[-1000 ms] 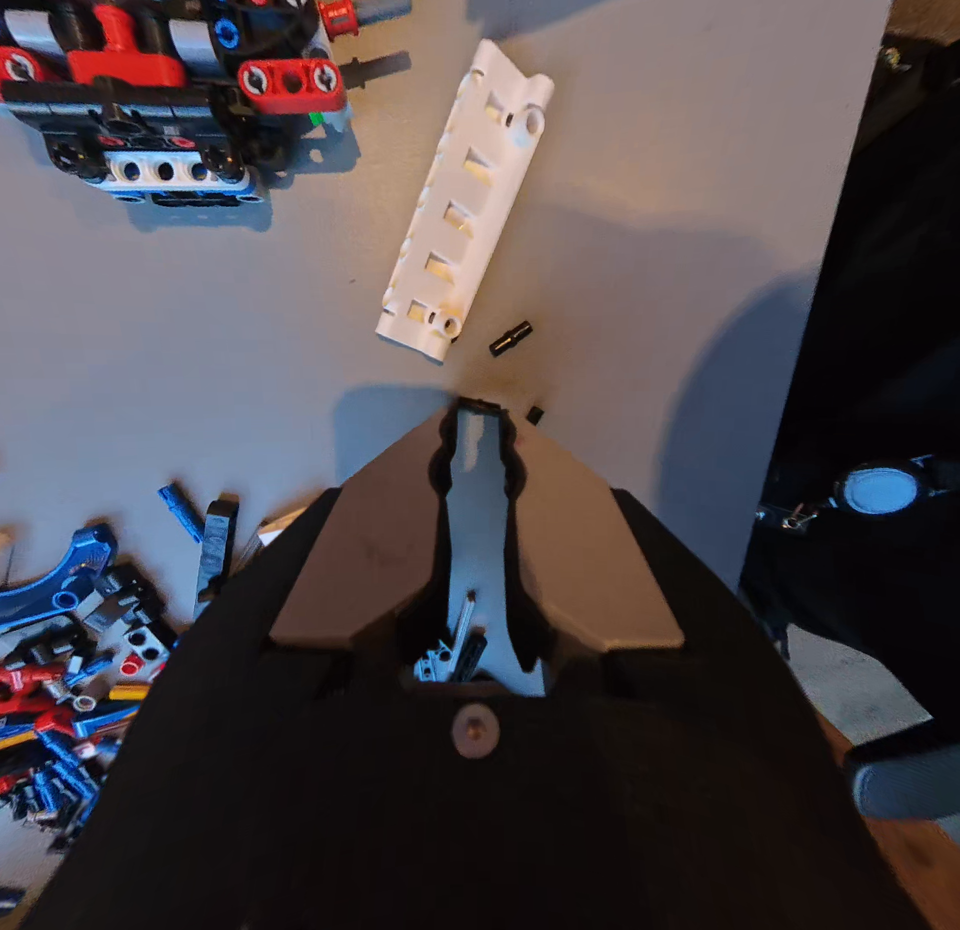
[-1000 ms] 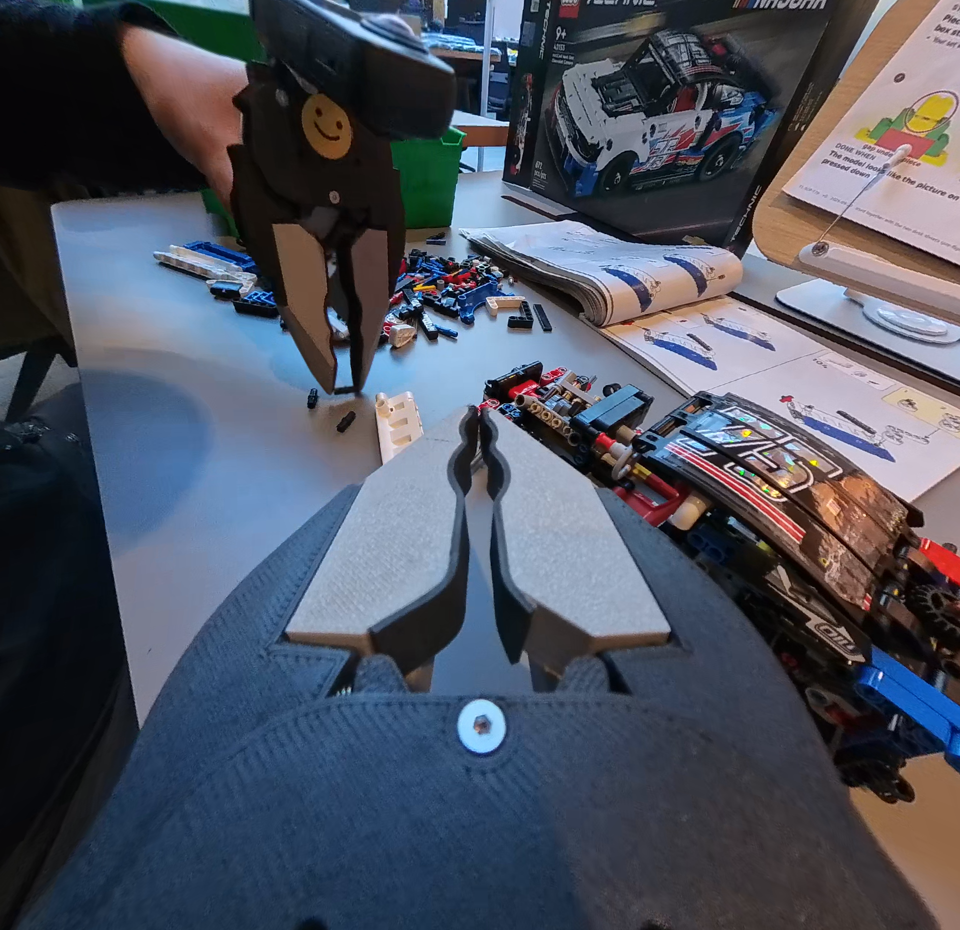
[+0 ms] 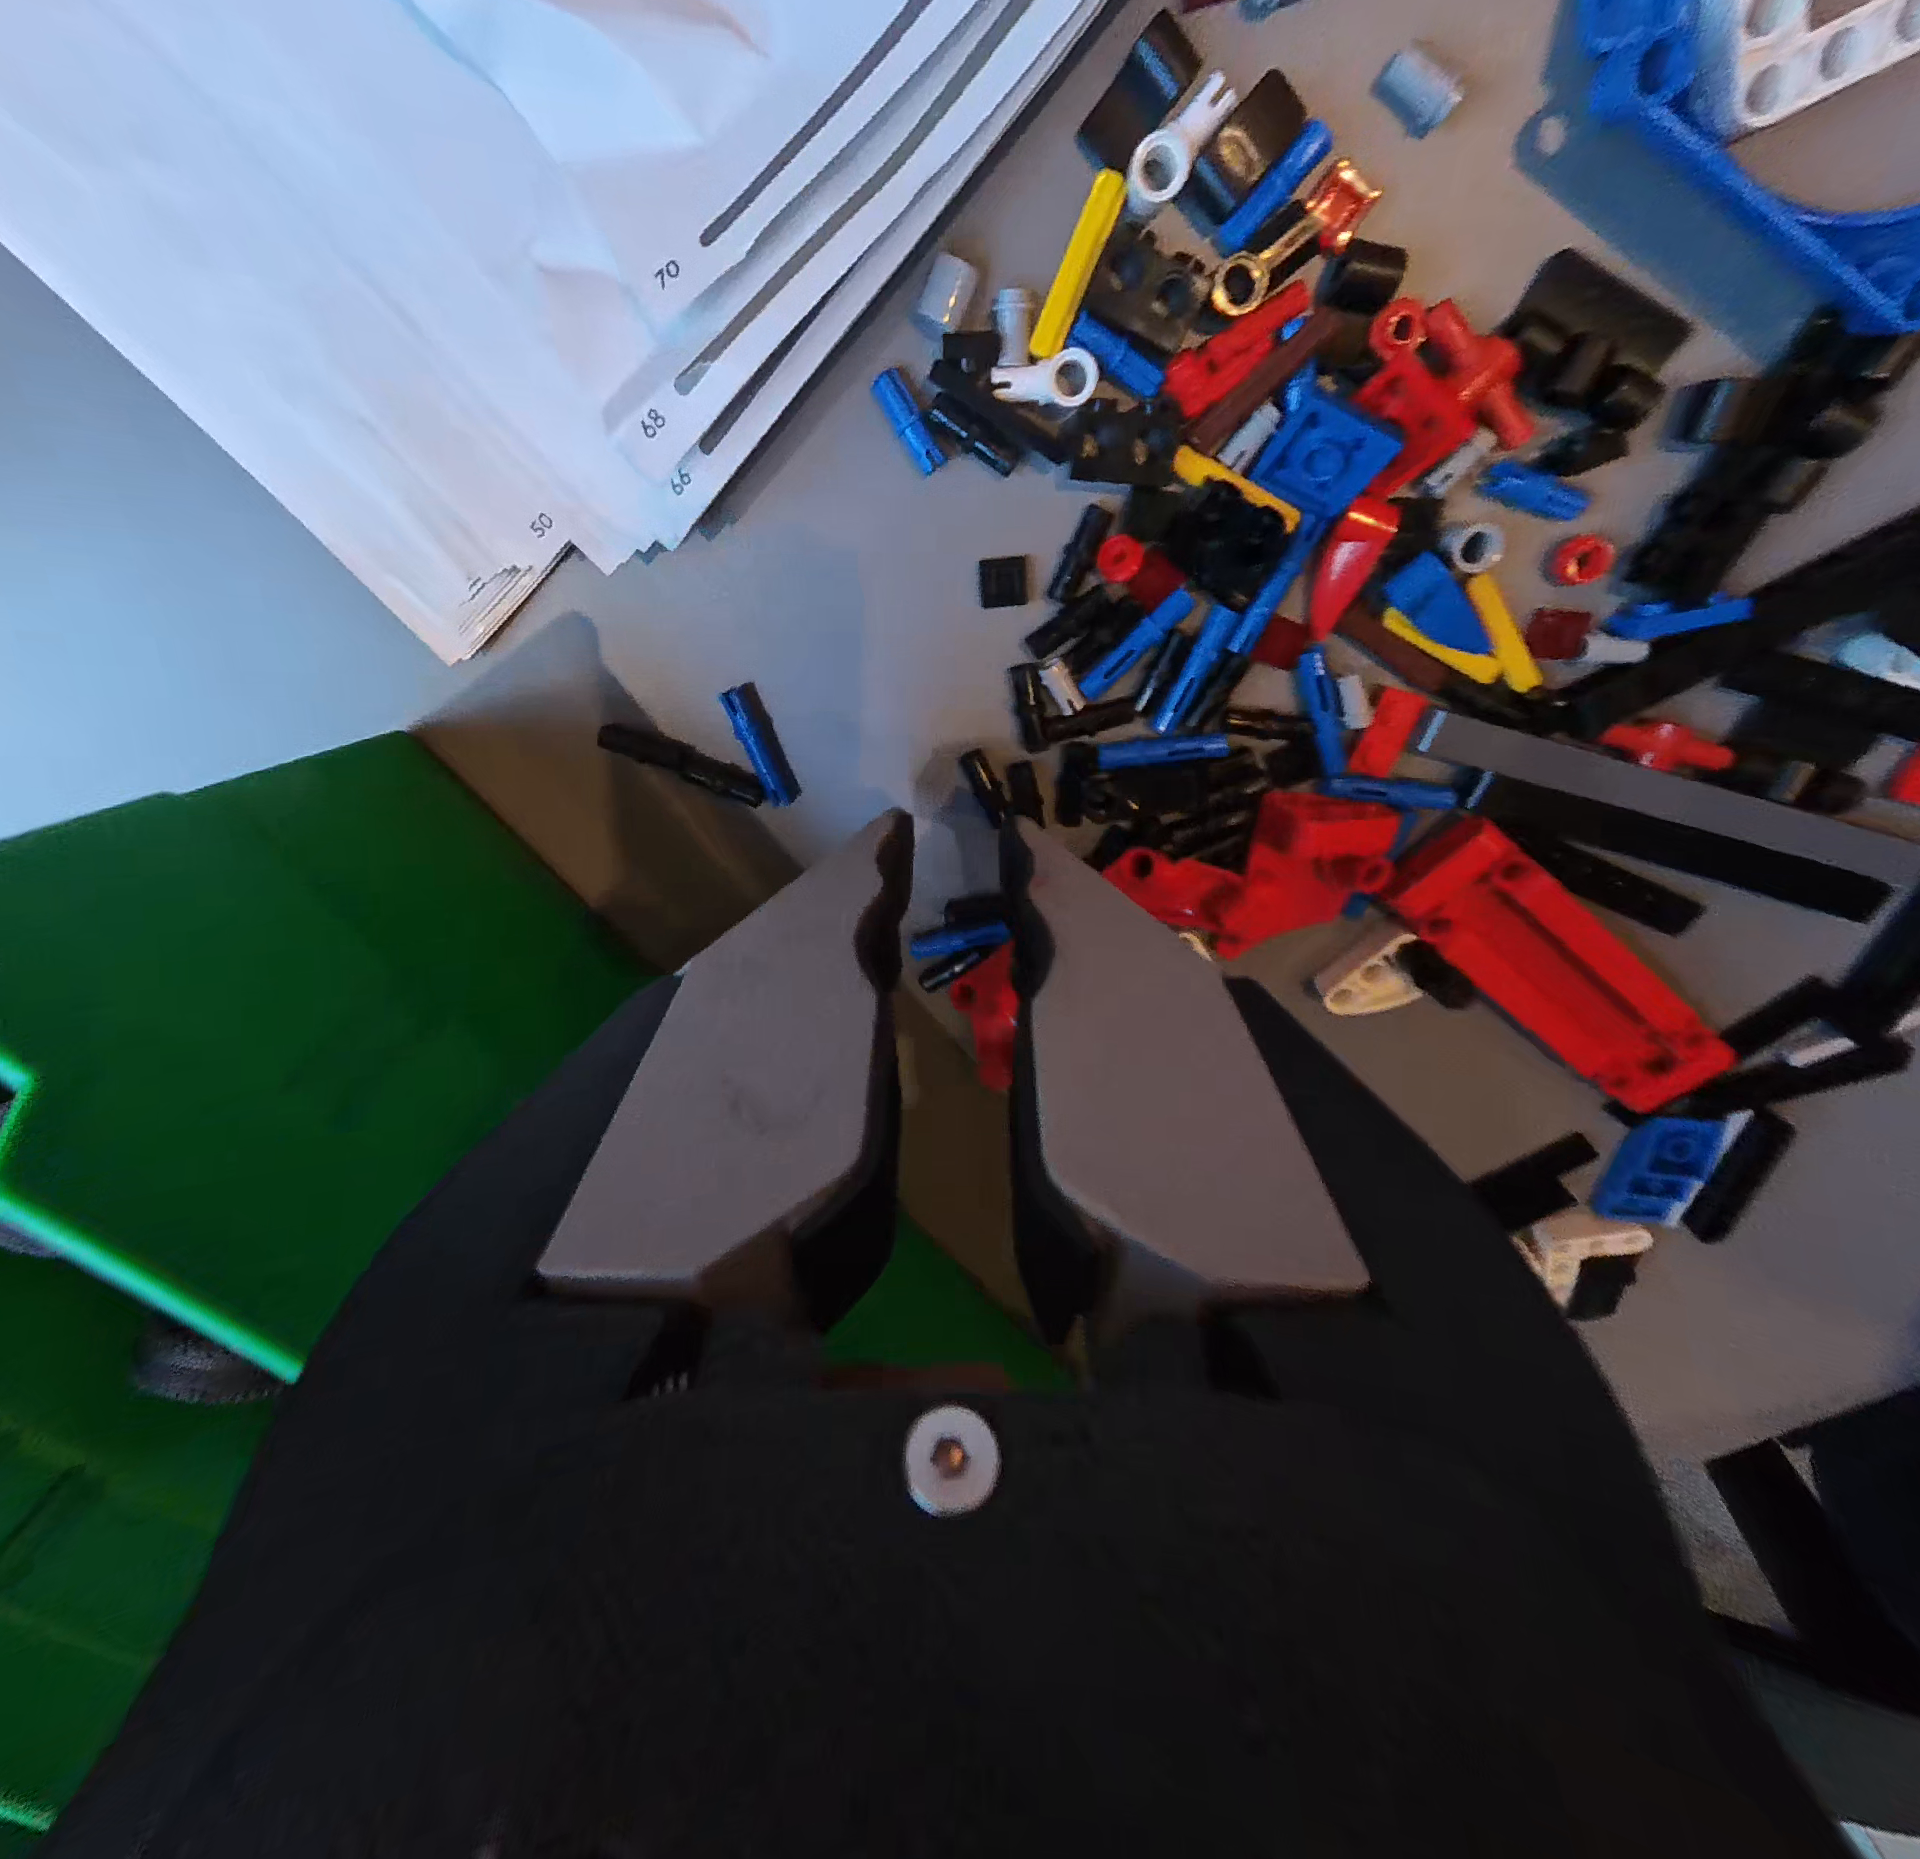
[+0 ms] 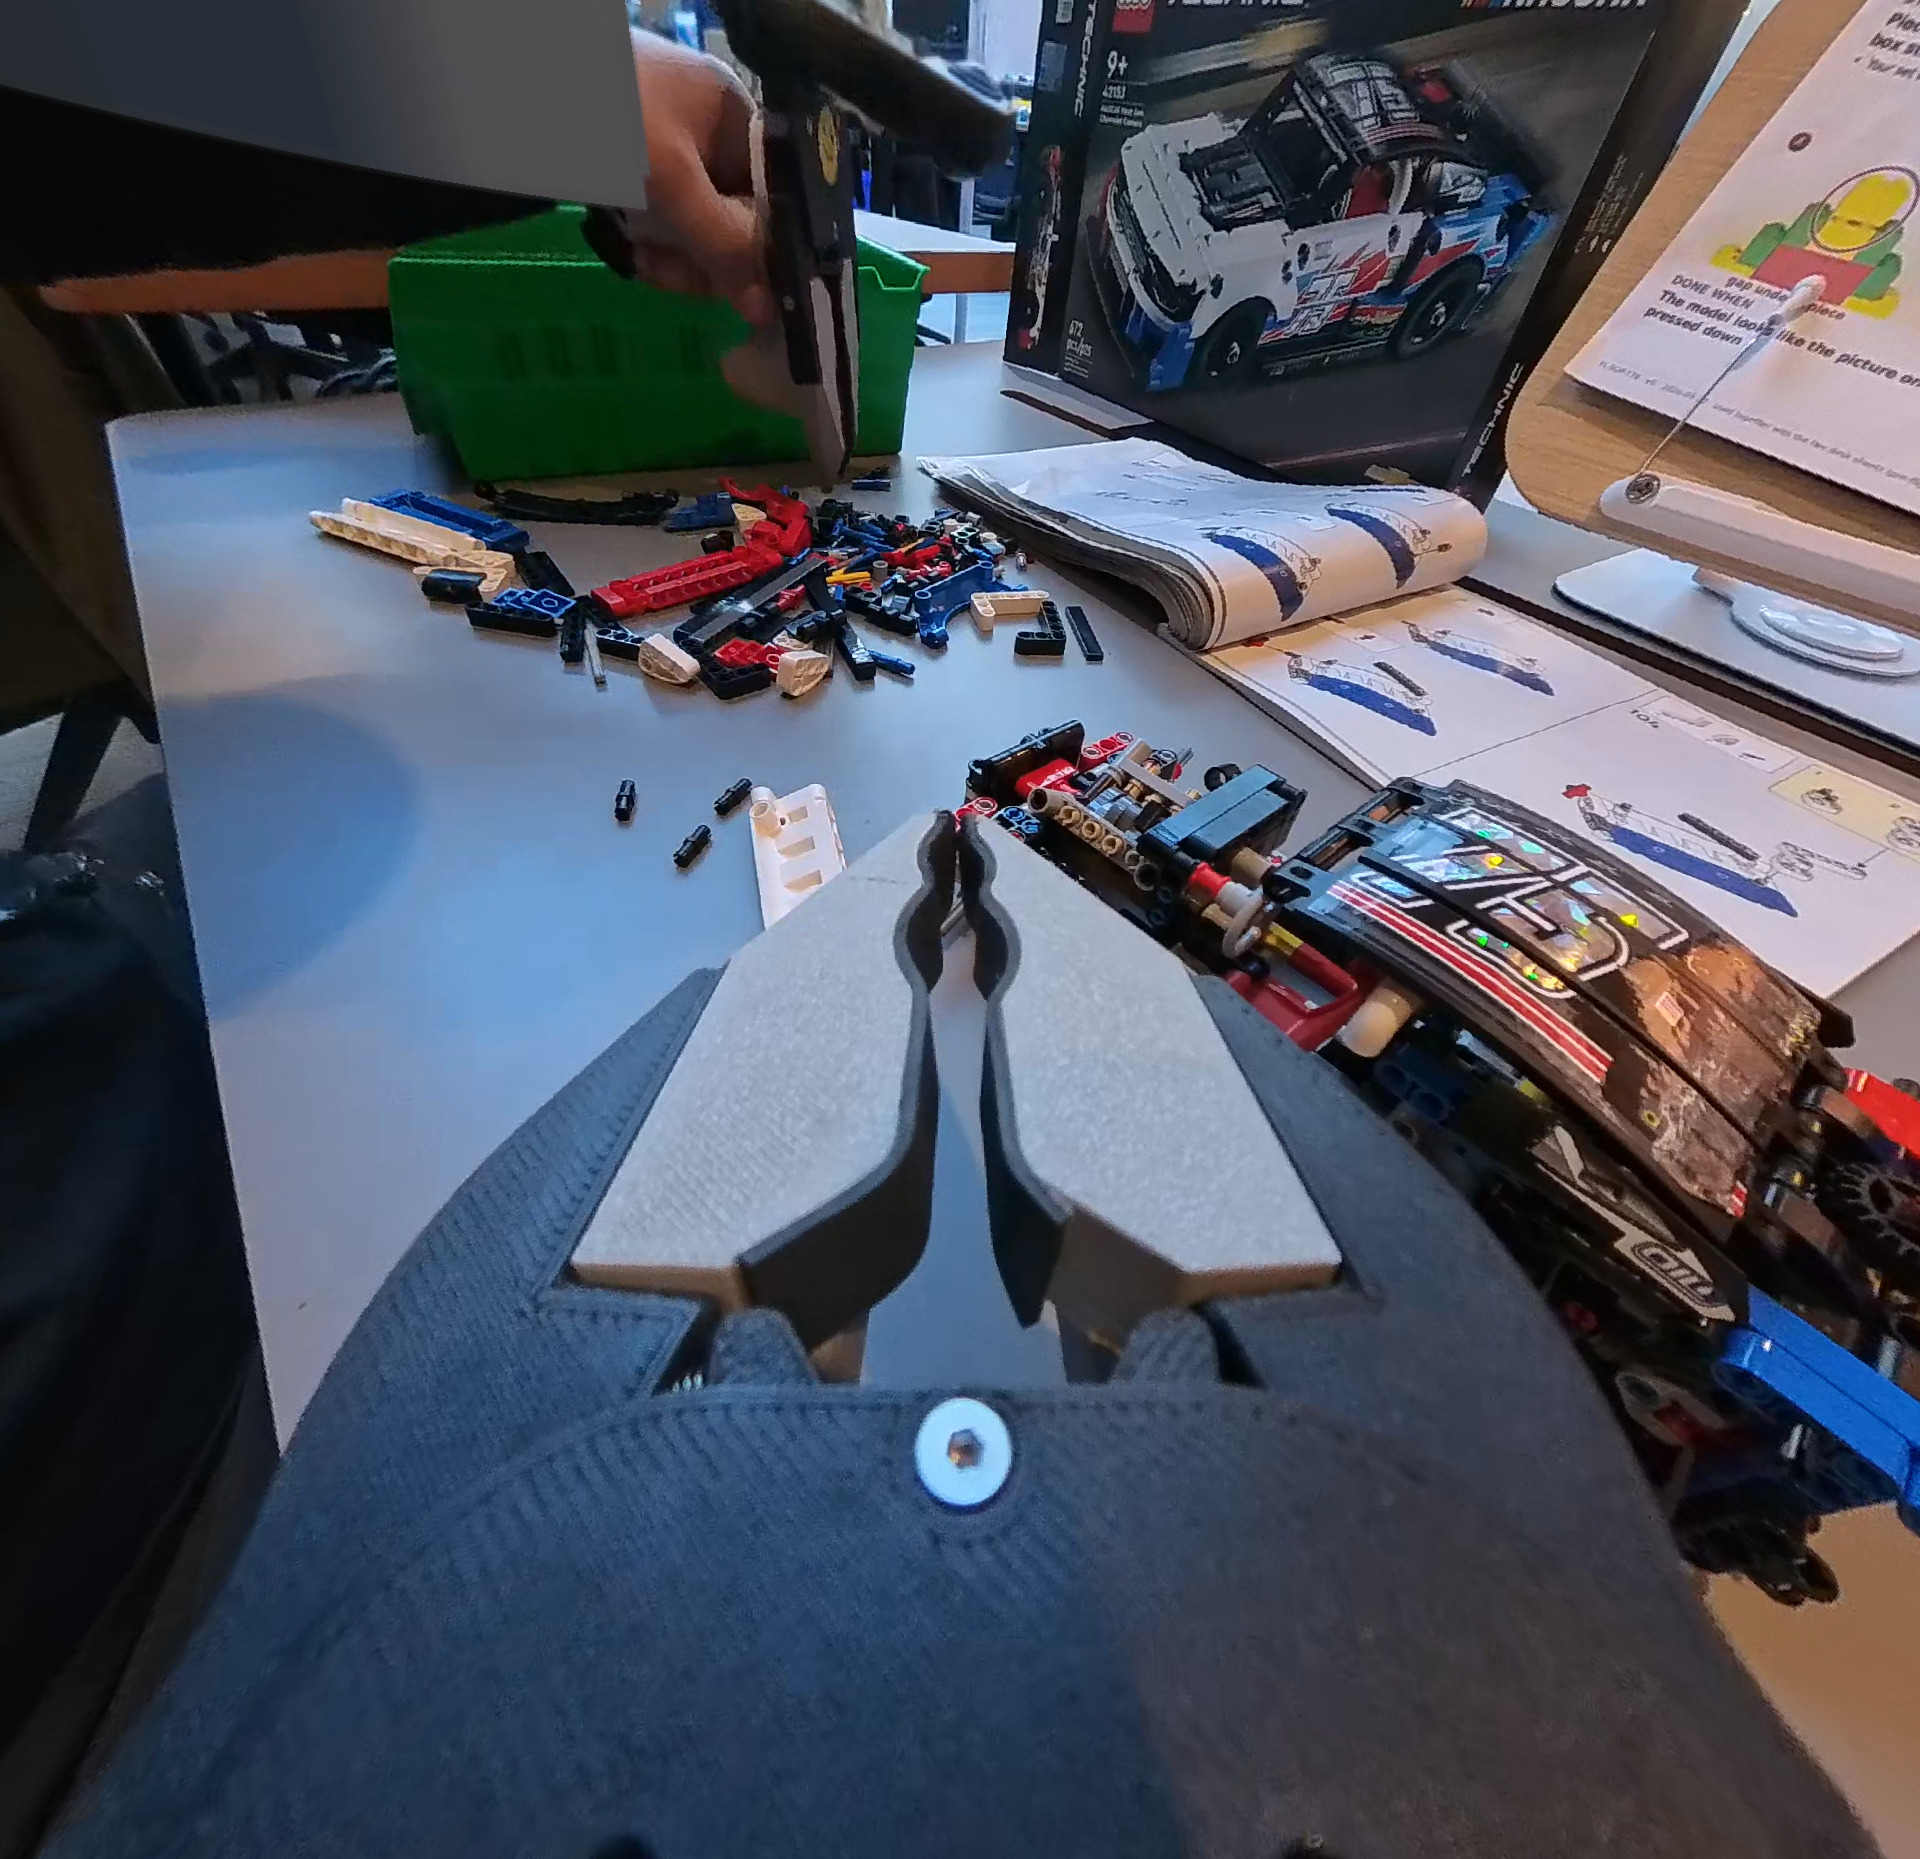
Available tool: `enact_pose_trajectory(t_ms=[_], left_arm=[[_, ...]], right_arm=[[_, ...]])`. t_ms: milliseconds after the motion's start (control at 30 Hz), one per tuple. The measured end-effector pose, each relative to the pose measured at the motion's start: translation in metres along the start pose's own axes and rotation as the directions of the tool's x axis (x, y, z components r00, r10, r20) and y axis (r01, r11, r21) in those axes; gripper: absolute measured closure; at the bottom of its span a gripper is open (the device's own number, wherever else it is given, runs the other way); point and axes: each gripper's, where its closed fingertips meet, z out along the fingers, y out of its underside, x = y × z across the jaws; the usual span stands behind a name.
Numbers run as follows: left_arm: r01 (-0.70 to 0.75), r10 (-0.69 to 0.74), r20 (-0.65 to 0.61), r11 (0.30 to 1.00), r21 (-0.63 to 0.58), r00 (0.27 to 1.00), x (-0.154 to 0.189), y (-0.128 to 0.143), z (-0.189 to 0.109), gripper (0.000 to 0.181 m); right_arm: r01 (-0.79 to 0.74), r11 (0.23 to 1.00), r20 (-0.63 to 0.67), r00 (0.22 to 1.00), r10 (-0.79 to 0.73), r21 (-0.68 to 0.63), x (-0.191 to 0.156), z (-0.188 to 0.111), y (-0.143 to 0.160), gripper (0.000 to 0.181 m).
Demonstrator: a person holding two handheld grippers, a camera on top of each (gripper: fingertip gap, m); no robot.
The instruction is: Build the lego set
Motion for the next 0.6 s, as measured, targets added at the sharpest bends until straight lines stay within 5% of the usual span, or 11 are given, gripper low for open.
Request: enact_pose_trajectory(t_ms=[600], left_arm=[[-0.048,0.049,0.038,0.998,-0.042,0.998,0.0042,-0.0047,0.0056,0.178]], right_arm=[[-0.001,1.000,0.006,1.000,0.001,0.005,-0.0006,-0.0004,-0.0004,0.181]])
